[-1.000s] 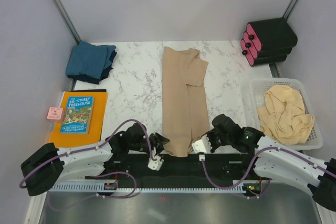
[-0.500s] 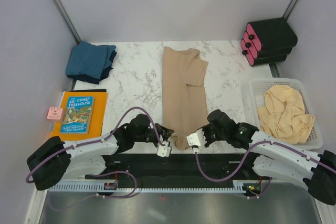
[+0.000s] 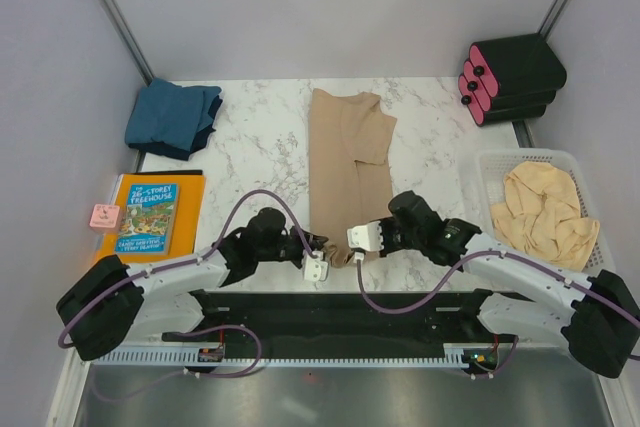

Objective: Fold and stack the t-shirts
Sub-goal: Fold the folded rectangular tshirt in 1/3 of the way

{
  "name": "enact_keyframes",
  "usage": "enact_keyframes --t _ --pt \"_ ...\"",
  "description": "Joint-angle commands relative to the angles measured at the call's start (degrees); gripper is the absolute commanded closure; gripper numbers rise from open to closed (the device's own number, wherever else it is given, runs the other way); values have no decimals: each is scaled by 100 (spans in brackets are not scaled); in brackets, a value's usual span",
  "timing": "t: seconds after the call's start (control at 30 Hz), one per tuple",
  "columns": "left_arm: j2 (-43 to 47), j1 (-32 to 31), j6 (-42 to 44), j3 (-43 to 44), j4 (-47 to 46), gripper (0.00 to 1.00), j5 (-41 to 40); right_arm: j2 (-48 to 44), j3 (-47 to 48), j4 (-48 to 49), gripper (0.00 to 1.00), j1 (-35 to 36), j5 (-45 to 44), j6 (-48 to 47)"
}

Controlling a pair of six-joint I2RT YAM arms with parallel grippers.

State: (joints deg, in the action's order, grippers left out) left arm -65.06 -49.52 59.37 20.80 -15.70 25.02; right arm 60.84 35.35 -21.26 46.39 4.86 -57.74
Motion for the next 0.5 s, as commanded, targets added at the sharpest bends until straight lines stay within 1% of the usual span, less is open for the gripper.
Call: enact_keyframes --t 0.0,0.23,0.47 --pt "-244 223 -391 363 -416 98 -49 112 279 262 100 -174 -214 8" --pt "-718 688 -488 750 -539 98 -41 340 306 472 100 -411 -266 -71" --pt "-1122 882 -497 1102 -600 97 12 718 419 947 100 -771 -346 -220"
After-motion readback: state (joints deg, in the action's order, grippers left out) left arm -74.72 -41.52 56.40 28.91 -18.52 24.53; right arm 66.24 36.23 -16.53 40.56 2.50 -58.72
